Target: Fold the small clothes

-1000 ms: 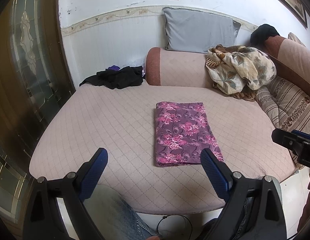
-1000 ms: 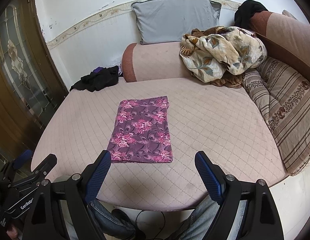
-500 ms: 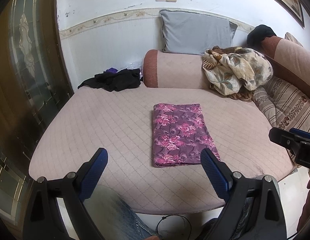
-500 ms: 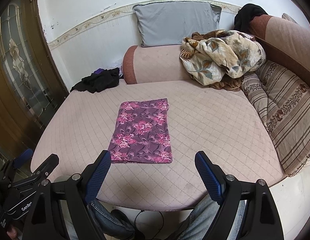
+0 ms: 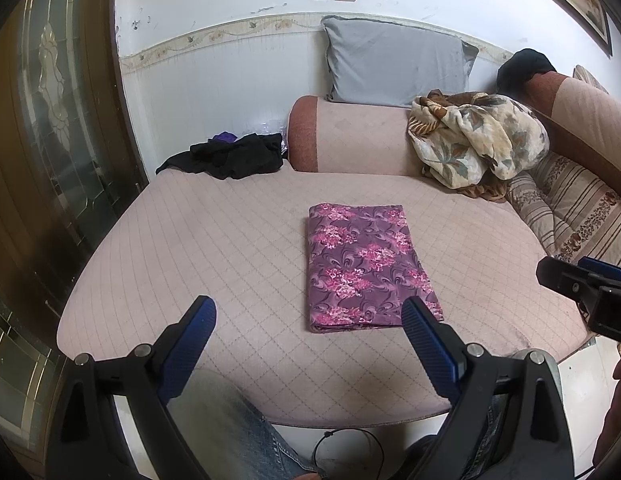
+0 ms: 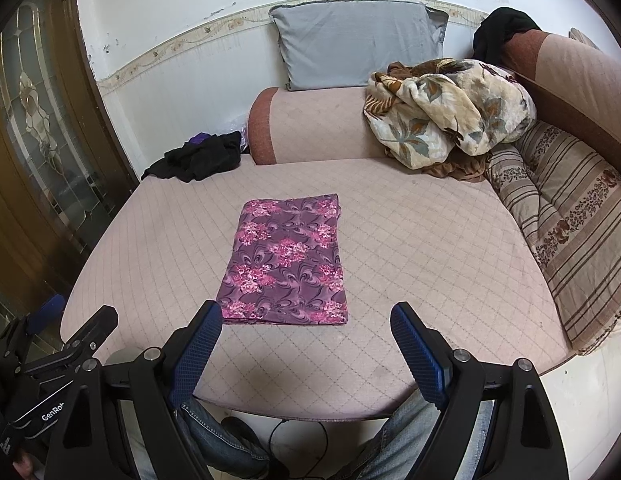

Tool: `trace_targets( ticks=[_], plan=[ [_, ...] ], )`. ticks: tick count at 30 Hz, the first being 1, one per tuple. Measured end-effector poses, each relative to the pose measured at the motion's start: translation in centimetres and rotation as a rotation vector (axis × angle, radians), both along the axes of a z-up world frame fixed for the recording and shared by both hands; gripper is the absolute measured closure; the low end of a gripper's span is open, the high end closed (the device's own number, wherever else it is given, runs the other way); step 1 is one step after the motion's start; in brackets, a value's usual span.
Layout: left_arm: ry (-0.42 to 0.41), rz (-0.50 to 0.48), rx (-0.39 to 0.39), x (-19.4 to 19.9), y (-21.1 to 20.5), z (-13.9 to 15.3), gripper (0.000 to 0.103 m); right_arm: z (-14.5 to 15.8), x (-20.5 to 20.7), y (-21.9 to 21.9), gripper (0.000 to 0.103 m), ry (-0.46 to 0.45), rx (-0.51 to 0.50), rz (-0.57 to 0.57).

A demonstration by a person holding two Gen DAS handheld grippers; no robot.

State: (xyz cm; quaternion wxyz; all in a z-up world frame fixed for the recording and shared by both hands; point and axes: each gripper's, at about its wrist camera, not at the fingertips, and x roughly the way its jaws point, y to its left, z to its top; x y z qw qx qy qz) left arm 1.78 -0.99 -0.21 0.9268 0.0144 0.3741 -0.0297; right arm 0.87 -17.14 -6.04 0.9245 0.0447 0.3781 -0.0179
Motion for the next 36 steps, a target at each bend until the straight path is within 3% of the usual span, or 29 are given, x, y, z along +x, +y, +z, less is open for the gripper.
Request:
trace_targets(
  ticks=[28, 36],
  plan=[
    [0.021, 0.005, -0.001, 1.3, 0.6, -1.1, 0.01, -0.5, 0.3, 0.0, 0.013, 0.008, 0.002, 0.004],
    [0.041, 0.016, 0.006, 3.2, 0.7, -2.1, 0.01, -1.6, 2.9, -0.6, 0.013, 0.039, -0.001, 0.026]
  ],
)
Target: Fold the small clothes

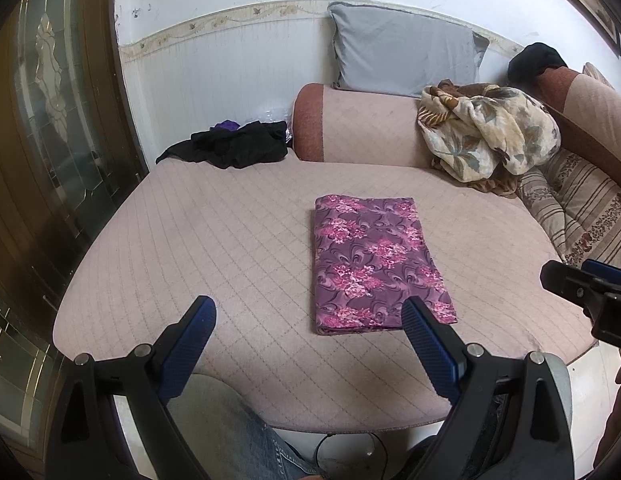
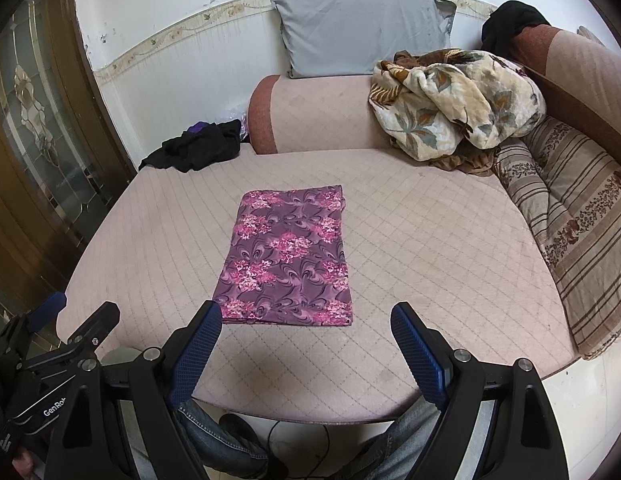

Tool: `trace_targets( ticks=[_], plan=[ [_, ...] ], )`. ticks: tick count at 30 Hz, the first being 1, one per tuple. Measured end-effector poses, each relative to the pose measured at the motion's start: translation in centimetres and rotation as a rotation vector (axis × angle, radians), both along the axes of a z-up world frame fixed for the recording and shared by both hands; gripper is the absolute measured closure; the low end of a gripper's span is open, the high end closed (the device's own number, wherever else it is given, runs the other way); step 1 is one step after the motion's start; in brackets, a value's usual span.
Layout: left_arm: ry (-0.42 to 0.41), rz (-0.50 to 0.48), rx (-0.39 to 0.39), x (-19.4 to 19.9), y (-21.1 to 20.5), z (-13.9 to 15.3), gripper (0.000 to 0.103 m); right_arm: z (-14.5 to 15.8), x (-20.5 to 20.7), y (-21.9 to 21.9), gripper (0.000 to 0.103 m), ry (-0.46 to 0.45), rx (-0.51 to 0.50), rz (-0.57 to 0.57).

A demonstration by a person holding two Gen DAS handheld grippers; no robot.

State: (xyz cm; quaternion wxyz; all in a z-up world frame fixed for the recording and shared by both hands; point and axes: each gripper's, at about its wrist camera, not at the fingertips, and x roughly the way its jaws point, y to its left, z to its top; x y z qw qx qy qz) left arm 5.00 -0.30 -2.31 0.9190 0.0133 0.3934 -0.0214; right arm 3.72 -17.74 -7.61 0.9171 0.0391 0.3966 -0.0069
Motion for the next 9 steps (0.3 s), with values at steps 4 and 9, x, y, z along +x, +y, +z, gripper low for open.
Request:
trace_targets(
  ticks=[4, 9],
  plan=[
    [0.021, 0.008, 0.003, 1.3, 0.1, -0.9, 0.01, -0.7, 1.6, -0.3, 0.013, 0.023, 0.006, 0.006],
    [-0.002, 0.03, -0.017, 2.8, 0.7, -1.7, 0.01, -2.2, 4.2, -0.6, 0.013, 0.053, 0.007, 0.014]
  ],
)
